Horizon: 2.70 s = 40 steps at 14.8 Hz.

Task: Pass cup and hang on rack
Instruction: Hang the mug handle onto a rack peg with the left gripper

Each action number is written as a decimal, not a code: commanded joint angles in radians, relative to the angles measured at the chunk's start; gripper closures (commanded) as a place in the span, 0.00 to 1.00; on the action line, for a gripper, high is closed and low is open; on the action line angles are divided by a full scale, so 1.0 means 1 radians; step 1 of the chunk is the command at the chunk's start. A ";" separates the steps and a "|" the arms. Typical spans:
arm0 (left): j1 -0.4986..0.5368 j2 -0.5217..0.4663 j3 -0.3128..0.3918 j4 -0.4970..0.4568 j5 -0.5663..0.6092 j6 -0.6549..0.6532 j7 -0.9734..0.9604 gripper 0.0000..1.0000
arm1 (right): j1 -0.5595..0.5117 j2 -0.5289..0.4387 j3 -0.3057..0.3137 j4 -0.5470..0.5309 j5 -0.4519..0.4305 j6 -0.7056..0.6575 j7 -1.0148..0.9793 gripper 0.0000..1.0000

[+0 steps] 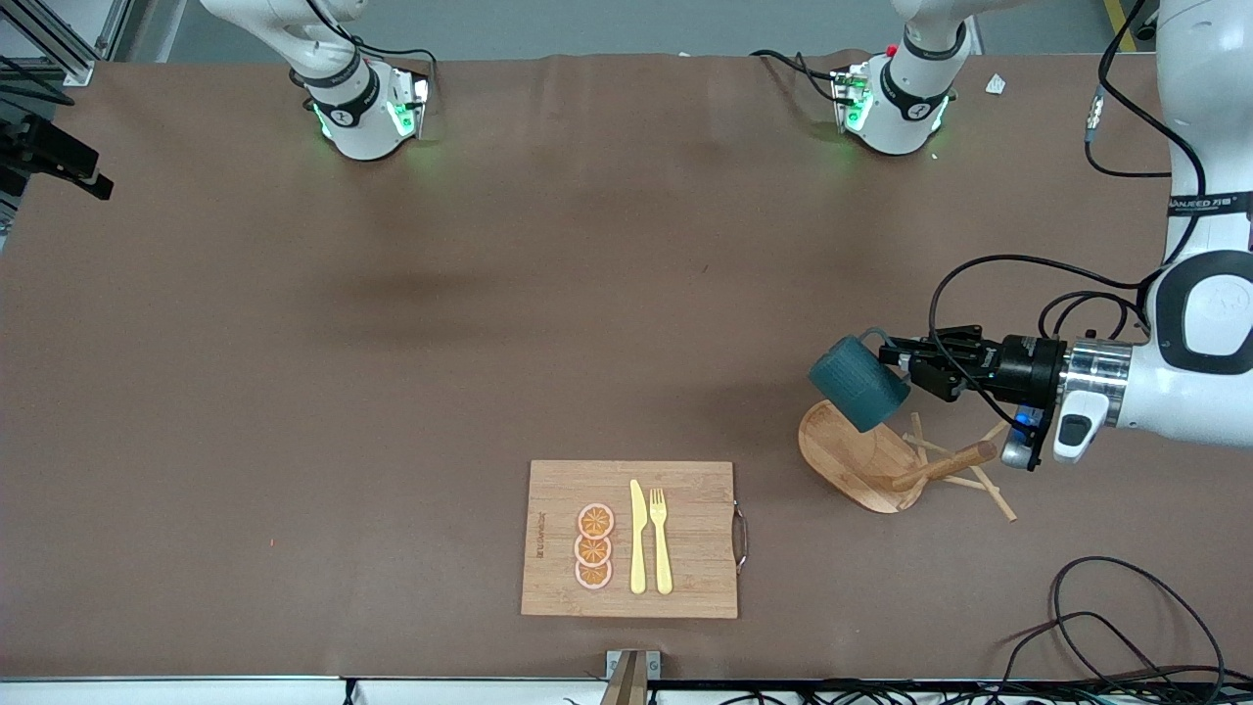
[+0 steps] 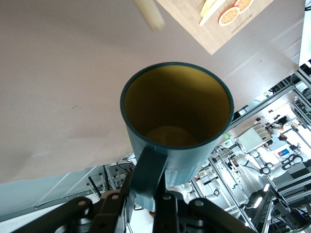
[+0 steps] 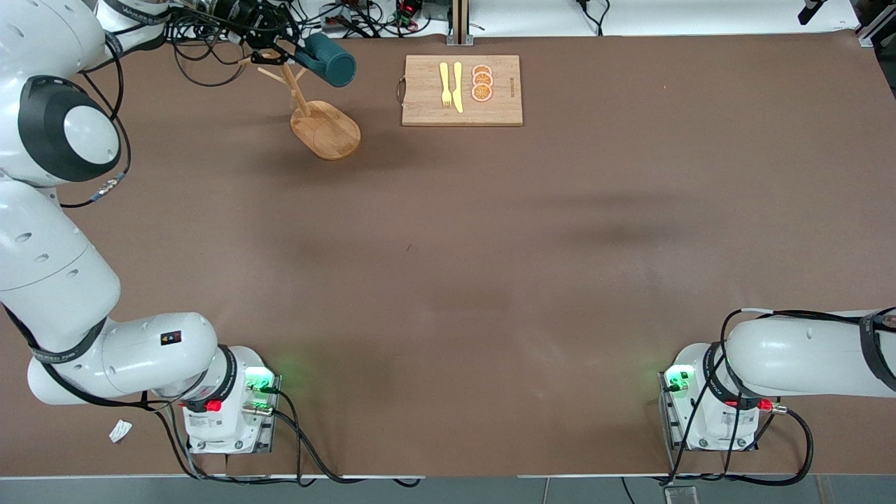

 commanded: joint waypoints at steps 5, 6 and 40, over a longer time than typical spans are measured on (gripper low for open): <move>0.046 0.042 -0.008 0.006 -0.023 -0.027 0.072 0.99 | 0.005 -0.021 -0.002 -0.024 0.009 0.004 -0.001 0.00; 0.049 0.050 -0.008 0.007 -0.023 -0.026 0.075 0.99 | 0.003 -0.021 0.000 -0.024 0.009 0.004 -0.001 0.00; 0.172 0.142 -0.005 0.012 -0.176 -0.024 0.198 0.70 | 0.003 -0.021 0.000 -0.027 0.009 -0.001 -0.001 0.00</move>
